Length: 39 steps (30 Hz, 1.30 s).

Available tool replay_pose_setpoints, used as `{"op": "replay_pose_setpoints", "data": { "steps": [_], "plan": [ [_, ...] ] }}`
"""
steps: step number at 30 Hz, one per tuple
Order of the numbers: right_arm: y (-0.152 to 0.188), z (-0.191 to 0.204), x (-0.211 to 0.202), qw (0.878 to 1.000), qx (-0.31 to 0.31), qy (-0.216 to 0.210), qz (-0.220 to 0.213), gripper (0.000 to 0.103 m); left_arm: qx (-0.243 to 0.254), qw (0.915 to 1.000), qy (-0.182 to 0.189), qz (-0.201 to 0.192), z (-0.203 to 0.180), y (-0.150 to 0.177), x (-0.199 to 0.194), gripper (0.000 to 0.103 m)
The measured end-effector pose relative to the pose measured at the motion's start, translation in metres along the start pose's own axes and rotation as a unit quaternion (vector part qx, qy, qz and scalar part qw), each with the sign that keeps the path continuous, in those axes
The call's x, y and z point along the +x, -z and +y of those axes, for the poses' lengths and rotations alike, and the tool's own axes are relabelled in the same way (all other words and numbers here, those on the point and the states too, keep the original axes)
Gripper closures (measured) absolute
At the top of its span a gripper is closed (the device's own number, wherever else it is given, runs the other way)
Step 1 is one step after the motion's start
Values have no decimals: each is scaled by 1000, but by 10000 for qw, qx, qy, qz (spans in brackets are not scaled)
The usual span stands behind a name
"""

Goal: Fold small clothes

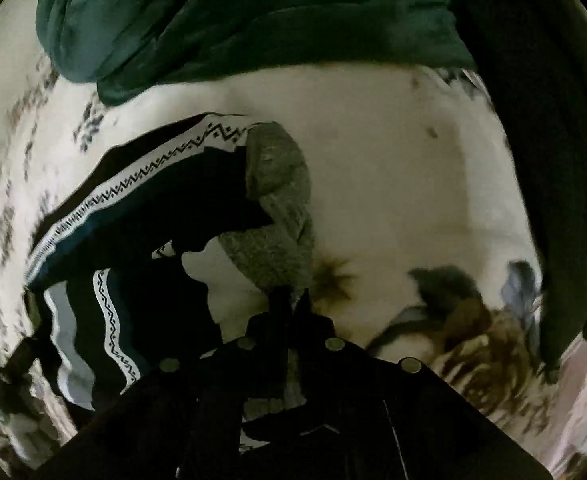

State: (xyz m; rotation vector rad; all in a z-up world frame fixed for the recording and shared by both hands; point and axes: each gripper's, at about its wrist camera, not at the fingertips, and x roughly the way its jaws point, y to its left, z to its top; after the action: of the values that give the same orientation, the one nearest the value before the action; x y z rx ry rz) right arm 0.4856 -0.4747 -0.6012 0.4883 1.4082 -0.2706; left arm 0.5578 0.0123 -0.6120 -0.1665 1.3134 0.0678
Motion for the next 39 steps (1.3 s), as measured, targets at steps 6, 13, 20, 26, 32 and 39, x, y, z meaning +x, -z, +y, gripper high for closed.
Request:
{"op": "replay_pose_setpoints", "data": {
  "steps": [6, 13, 20, 26, 32, 39],
  "plan": [
    [19, 24, -71, 9906, -145, 105, -1354, 54, 343, 9979, 90, -535, -8, 19, -48, 27],
    [30, 47, 11, 9981, -583, 143, -111, 46, 752, 9968, -5, -261, 1, 32, 2, 26],
    [39, 25, -13, 9997, -110, -214, -49, 45, 762, 9944, 175, -717, -4, 30, -53, 27],
    [87, -28, -93, 9985, -151, -507, -126, 34, 768, 9919, 539, -852, -35, 55, -110, 26],
    [143, -121, -136, 9973, 15, -664, 299, 33, 1314, 9859, 823, -622, -119, 135, -147, 14],
    [173, -194, -149, 9957, -279, -456, 753, 33, 1847, 9625, 1594, 1186, -249, 315, -130, 14]
  ]
}}
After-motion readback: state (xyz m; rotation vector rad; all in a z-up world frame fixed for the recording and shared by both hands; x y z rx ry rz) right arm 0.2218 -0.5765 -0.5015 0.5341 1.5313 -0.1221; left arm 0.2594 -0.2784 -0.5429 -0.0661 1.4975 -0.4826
